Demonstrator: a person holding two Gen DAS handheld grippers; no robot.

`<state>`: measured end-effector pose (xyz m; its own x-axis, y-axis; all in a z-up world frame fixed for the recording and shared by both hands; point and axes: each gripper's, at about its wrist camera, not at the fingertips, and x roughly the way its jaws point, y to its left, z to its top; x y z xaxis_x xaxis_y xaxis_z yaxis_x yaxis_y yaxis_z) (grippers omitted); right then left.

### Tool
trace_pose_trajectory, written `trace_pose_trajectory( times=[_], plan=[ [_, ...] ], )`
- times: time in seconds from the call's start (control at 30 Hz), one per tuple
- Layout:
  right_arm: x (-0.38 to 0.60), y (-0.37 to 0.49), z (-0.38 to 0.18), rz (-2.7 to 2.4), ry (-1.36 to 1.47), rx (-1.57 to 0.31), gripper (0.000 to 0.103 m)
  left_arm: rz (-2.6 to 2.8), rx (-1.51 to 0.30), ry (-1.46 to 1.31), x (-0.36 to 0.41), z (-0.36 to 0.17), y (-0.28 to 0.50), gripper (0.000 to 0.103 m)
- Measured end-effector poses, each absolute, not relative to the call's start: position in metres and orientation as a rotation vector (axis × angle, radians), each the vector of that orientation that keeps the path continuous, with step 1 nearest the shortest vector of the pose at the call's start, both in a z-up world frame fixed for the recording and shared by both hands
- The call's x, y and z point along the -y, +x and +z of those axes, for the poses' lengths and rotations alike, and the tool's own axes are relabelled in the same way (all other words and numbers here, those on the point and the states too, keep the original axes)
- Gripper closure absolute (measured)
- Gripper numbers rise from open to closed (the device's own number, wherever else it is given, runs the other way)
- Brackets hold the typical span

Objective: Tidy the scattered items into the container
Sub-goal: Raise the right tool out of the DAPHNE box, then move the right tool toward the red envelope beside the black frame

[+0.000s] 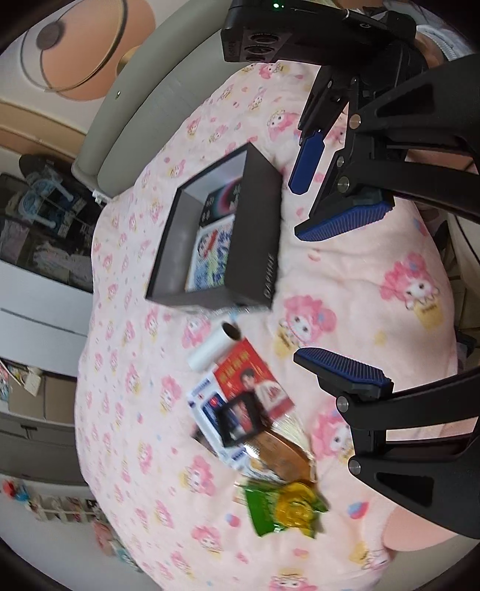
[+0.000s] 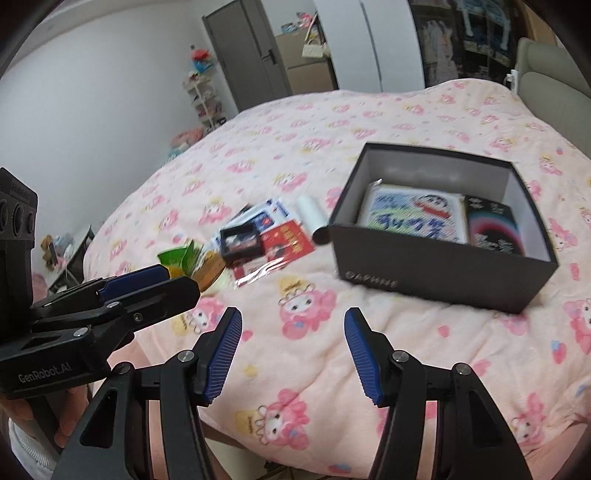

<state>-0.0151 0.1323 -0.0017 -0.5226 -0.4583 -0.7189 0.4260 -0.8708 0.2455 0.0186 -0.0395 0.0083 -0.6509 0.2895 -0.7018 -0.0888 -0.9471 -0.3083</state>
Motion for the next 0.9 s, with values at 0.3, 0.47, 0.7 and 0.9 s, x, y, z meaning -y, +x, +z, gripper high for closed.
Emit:
trace_pose_trajectory(
  times=[0.3,0.47,0.7,0.9],
  plan=[
    [-0.084,-0.022,-0.029,-2.293,1.221,-0.063,0.049,2.681,0.604,-1.244,0.09,-0.036,0.028,0.044],
    [-0.065,-0.037,-0.04,-2.26,1.255,-0.057,0.049,2.703,0.692,-1.282,0.117,-0.056,0.02,0.049],
    [-0.042,-0.061,-0.056,-2.232,1.297,-0.086,0.049,2.683,0.729,-1.344,0.135,-0.084,-0.008,0.057],
    [-0.026,-0.089,-0.074,-2.202,1.343,-0.084,0.055,2.578,0.752,-1.459,0.136,-0.106,-0.053,0.075]
  ],
)
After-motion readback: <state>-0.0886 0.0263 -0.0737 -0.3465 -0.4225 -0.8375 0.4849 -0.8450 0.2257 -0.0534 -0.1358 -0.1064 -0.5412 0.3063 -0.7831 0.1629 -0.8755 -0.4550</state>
